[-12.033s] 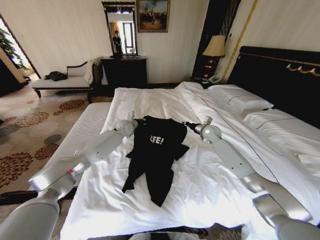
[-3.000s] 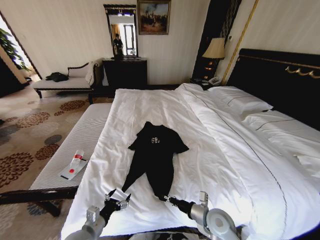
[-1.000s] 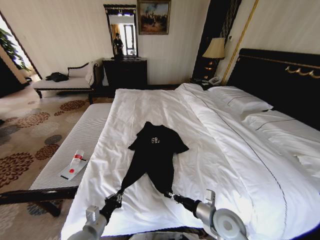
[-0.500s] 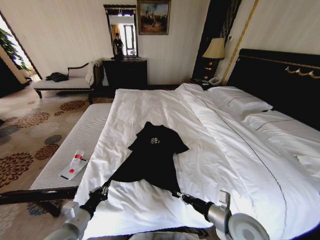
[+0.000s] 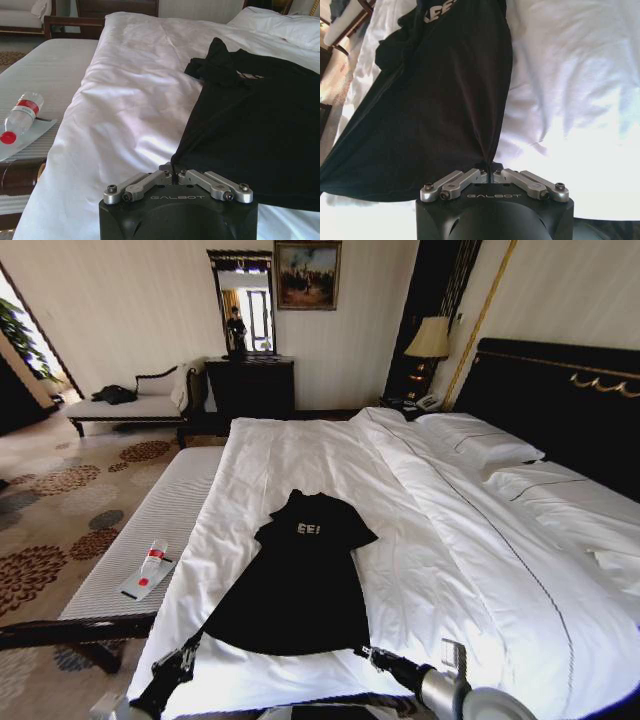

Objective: Fold the clothes on the bed.

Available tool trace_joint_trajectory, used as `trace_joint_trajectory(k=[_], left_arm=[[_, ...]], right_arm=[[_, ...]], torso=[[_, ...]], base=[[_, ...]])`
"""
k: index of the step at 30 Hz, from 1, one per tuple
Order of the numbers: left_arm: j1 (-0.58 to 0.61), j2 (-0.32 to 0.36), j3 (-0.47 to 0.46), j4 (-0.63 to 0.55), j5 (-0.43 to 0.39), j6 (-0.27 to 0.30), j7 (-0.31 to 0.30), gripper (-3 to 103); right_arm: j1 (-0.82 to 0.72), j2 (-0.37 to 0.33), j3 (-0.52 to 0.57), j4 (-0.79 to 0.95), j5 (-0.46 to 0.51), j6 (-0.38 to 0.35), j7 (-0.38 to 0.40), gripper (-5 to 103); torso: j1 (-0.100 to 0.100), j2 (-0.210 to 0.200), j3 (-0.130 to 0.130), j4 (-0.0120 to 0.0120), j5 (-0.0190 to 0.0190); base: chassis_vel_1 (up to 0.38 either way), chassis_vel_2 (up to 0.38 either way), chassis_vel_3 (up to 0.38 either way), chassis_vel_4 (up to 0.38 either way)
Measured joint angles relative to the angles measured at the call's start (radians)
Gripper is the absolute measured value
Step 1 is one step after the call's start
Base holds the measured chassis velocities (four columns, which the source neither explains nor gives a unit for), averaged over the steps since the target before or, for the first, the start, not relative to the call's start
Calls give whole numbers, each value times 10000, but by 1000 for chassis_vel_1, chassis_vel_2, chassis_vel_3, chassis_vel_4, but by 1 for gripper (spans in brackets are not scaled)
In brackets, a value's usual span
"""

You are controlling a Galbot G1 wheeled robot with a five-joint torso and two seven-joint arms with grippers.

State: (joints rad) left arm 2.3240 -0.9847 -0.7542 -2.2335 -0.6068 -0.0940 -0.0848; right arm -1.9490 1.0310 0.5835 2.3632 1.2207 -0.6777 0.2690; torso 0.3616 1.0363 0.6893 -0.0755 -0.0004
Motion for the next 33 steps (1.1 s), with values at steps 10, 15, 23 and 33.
trace_joint_trajectory(k=[10, 15, 23, 33], left_arm=[[24, -190, 179, 310, 172, -181, 4, 0], [221, -296, 199, 277, 242, -257, -35, 0], [388, -622, 750, 379, 717, -370, -147, 0], [249, -783, 1386, 615, 1100, -437, -362, 0]], right_arm=[[-545, -152, -48, 71, -1286, -243, -25, 1], [-444, -125, -54, 2, -1346, -367, -17, 1], [-204, -105, -86, -232, -1363, -577, 93, 1], [-94, -157, -43, -466, -1401, -592, 83, 1]], torso=[[0, 0, 0, -4, -3], [0, -2, 1, -1, 0], [0, -2, 1, -1, -1], [0, -2, 1, -1, -2]], base=[[0, 0, 0, 0], [0, 0, 0, 0], [0, 0, 0, 0], [0, 0, 0, 0]])
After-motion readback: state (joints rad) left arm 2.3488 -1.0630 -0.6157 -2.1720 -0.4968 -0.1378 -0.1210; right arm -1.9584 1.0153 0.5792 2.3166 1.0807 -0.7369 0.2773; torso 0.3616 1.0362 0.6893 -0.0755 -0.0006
